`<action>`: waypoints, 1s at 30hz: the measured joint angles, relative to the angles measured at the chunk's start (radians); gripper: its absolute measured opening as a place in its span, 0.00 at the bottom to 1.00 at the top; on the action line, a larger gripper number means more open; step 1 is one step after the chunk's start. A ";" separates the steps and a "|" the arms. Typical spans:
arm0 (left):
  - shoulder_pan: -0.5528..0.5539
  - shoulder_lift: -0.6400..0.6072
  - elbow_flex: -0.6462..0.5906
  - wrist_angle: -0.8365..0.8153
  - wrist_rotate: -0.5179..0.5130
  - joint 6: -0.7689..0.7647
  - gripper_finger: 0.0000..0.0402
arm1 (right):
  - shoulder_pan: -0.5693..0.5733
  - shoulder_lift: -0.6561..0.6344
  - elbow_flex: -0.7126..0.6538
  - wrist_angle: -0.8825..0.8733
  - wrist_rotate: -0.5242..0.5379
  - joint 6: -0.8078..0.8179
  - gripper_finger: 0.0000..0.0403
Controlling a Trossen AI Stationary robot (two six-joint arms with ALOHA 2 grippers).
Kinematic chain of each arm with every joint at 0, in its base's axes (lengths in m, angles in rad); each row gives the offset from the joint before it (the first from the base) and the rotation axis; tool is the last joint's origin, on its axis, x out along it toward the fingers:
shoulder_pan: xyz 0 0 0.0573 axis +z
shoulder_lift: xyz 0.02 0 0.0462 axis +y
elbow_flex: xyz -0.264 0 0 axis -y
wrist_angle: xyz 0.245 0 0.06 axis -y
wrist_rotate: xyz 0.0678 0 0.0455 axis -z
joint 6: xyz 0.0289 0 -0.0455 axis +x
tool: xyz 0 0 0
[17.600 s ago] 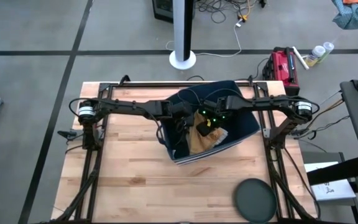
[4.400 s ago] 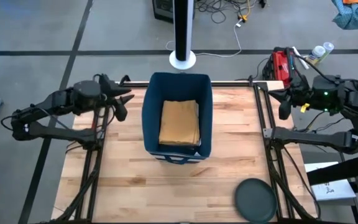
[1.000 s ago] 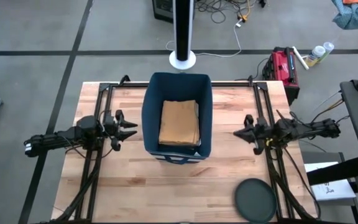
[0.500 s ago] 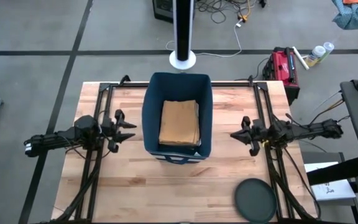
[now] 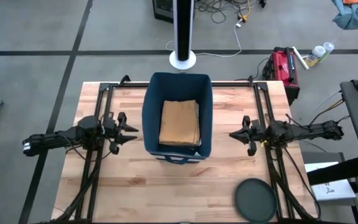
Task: Fold kitchen towel into neat rectangle
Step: Return to Home Position
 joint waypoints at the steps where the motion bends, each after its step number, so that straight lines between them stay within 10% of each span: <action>1: 0.000 0.009 0.000 0.000 -0.002 -0.002 0.34 | 0.000 0.005 0.000 0.000 -0.001 -0.028 0.00; 30: 0.000 0.242 0.007 0.004 -0.005 -0.003 0.39 | 0.000 0.012 -0.001 0.005 0.001 -0.097 0.00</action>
